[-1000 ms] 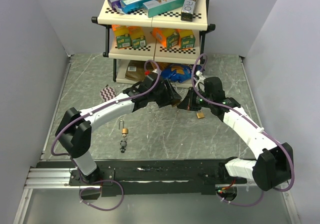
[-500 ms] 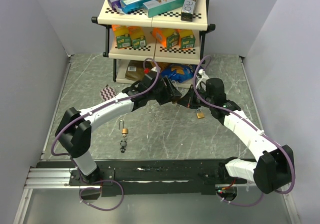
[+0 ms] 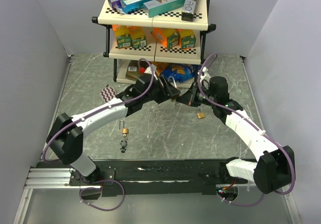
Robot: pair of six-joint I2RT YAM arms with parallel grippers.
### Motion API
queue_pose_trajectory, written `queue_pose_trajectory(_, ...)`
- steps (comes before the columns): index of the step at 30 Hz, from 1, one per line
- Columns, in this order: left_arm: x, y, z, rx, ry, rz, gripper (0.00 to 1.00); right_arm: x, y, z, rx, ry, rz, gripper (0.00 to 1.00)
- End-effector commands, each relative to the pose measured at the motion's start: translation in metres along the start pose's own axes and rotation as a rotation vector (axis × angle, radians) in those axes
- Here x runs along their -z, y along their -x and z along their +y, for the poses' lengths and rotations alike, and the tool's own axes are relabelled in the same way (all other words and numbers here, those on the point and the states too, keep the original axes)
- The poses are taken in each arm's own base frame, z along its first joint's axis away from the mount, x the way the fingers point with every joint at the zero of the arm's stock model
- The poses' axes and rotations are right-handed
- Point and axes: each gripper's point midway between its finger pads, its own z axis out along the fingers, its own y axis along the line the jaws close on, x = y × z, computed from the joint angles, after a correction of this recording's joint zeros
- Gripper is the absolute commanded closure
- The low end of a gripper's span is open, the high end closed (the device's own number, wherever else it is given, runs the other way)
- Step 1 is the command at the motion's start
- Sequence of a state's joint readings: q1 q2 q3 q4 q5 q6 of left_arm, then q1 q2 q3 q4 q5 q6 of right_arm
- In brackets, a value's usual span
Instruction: Unlock with the key
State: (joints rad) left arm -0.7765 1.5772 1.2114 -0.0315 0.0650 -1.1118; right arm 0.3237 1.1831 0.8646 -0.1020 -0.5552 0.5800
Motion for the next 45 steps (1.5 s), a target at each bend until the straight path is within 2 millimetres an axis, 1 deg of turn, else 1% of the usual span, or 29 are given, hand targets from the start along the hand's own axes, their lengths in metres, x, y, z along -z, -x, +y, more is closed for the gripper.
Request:
queue_pose_trajectory(1, 0.057, -0.013, -0.103, -0.068, -0.387, 0.065, 0.99, -0.001, 0.048, 0.005, 0.005, 0.029, -0.156, 1.0)
queue_pose_trajectory(7, 0.073, -0.016, -0.11, -0.108, -0.447, 0.062, 0.99, -0.003, 0.044, 0.007, -0.036, 0.061, -0.126, 1.0)
queue_pose_trajectory(11, 0.08, -0.018, -0.109, -0.117, -0.476, 0.054, 0.99, -0.007, 0.039, 0.009, -0.075, 0.102, -0.092, 1.0)
queue_pose_trajectory(13, 0.084, -0.018, -0.113, -0.13, -0.499, 0.05, 0.99, -0.009, 0.038, 0.01, -0.081, 0.109, -0.083, 1.0)
queue_pose_trajectory(17, 0.085, -0.019, -0.114, -0.14, -0.515, 0.052, 0.99, -0.014, 0.033, 0.002, -0.093, 0.098, -0.064, 1.0)
queue_pose_trajectory(20, 0.086, -0.02, -0.117, -0.151, -0.529, 0.054, 0.99, -0.015, 0.033, 0.003, -0.099, 0.113, -0.057, 1.0)
queue_pose_trajectory(22, 0.089, -0.019, -0.122, -0.164, -0.551, 0.051, 0.99, -0.016, 0.034, 0.005, -0.1, 0.122, -0.056, 1.0)
queue_pose_trajectory(26, 0.093, -0.019, -0.125, -0.179, -0.579, 0.047, 0.99, -0.017, 0.034, 0.004, -0.116, 0.131, -0.051, 1.0)
queue_pose_trajectory(30, 0.101, -0.02, -0.13, -0.195, -0.618, 0.037, 0.99, -0.016, 0.034, 0.002, -0.146, 0.15, -0.049, 1.0)
queue_pose_trajectory(34, 0.106, -0.023, -0.132, -0.207, -0.65, 0.044, 0.99, -0.016, 0.033, 0.001, -0.153, 0.148, -0.046, 1.0)
queue_pose_trajectory(39, 0.114, -0.027, -0.14, -0.23, -0.699, 0.058, 0.99, -0.016, 0.034, 0.0, -0.159, 0.153, -0.052, 1.0)
queue_pose_trajectory(41, 0.109, -0.025, -0.138, -0.22, -0.663, 0.051, 0.99, -0.015, 0.035, 0.002, -0.143, 0.153, -0.059, 1.0)
queue_pose_trajectory(42, 0.098, -0.028, -0.123, -0.198, -0.578, 0.075, 0.99, -0.014, 0.036, -0.001, -0.119, 0.141, -0.069, 1.0)
queue_pose_trajectory(43, 0.093, -0.018, -0.122, -0.18, -0.525, 0.04, 0.99, -0.012, 0.037, 0.001, -0.101, 0.14, -0.079, 1.0)
queue_pose_trajectory(44, 0.087, -0.016, -0.118, -0.165, -0.478, 0.041, 0.99, -0.011, 0.036, 0.004, -0.08, 0.14, -0.08, 1.0)
queue_pose_trajectory(45, 0.077, -0.016, -0.109, -0.142, -0.42, 0.05, 0.99, -0.011, 0.037, 0.001, -0.046, 0.118, -0.093, 1.0)
